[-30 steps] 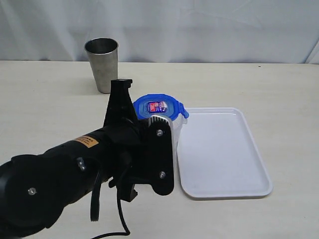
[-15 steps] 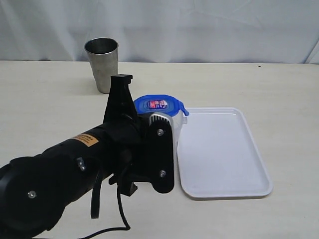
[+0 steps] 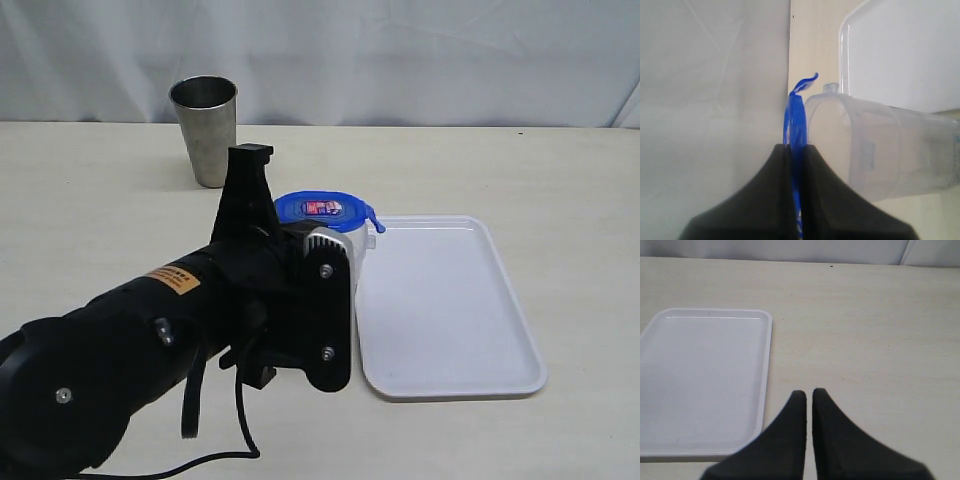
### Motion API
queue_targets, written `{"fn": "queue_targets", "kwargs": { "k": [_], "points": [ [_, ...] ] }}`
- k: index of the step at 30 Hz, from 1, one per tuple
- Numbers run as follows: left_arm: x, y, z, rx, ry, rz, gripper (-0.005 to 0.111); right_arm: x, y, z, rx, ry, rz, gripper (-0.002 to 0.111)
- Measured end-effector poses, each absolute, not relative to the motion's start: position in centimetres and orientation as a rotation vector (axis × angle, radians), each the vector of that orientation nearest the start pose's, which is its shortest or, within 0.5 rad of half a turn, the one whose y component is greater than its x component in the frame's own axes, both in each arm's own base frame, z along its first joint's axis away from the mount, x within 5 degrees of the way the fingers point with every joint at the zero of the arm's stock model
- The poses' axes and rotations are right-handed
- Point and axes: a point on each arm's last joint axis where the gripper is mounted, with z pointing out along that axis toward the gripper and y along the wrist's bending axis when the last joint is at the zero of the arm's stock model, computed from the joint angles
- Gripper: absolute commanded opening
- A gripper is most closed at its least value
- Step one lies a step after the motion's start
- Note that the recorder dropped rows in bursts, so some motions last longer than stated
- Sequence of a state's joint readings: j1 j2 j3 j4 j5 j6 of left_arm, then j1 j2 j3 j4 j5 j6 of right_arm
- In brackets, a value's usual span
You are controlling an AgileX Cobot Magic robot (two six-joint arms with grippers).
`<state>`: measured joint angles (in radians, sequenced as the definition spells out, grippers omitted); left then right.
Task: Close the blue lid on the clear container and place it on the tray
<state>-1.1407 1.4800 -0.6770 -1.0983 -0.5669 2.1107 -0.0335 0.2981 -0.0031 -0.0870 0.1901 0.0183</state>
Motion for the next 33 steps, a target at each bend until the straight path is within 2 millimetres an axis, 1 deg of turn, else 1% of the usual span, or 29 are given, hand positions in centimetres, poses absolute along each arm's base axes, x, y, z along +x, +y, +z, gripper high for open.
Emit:
{"fn": "queue_targets", "kwargs": {
  "k": [5,12,29,33],
  "points": [
    [16.07,-24.43,22.71,1.602,1.141,0.476,0.0,7.51,-0.4,17.74,-0.022,1.969,-0.082,0.005],
    [16.43,-24.1,23.07,1.546,1.156,0.53,0.0,7.51,-0.4,17.74,-0.022,1.969,-0.082,0.005],
    [16.48,-24.01,23.06,1.537,1.171,0.531,0.0,7.51,-0.4,17.74,-0.022,1.969,-0.082,0.005],
    [15.95,-24.36,23.07,1.547,1.153,0.519,0.0,7.51,-0.4,17.74,-0.022,1.969,-0.082,0.005]
  ]
}}
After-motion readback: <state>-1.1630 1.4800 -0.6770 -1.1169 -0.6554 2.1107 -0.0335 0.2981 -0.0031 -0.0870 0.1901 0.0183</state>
